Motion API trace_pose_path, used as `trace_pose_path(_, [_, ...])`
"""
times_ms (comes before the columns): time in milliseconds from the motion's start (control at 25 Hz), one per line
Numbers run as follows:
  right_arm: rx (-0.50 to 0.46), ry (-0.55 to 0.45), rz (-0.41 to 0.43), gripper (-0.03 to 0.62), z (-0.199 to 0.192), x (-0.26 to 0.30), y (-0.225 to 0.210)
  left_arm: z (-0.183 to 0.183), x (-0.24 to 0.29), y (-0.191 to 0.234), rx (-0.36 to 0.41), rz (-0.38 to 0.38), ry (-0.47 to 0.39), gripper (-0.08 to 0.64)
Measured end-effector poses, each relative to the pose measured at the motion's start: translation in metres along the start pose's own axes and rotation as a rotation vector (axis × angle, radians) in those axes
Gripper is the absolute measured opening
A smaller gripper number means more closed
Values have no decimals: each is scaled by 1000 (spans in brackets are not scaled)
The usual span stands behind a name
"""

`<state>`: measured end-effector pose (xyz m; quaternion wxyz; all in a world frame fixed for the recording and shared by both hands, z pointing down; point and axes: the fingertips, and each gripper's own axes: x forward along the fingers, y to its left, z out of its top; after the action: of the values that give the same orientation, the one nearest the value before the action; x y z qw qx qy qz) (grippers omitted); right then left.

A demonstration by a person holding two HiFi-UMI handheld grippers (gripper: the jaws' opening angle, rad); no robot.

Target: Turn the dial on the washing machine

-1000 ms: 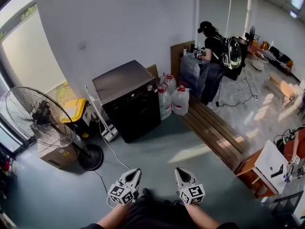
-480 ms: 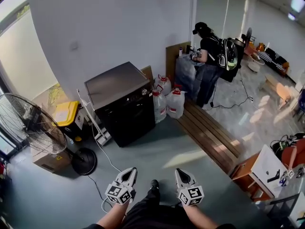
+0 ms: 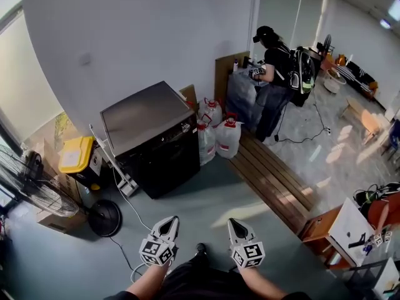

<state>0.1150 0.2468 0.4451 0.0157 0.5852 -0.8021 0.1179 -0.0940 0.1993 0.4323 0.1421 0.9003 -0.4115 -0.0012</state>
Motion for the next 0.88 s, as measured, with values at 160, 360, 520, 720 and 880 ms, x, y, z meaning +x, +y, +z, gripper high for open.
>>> trace_pose_path(160, [-2,4,1,21,9,41,-10,3,33,26,-16,-23,19,14])
trace_pose_path(360, [-23,13,-11,21,20,88,-27,3,70,60,-20,-35,39,14])
trace_pose_path(520, [-23,-10,-20,21,29,115,-36,7,91,76,-24,-53,38,14])
trace_pose_path(720, [-44,-15,-23,21,42,138,-44,14,121,86,-19,-73,30,14])
trace_pose_path(880, [-37,-7,-24,21,44,153,-54,21,141,96,-17,-76,26,14])
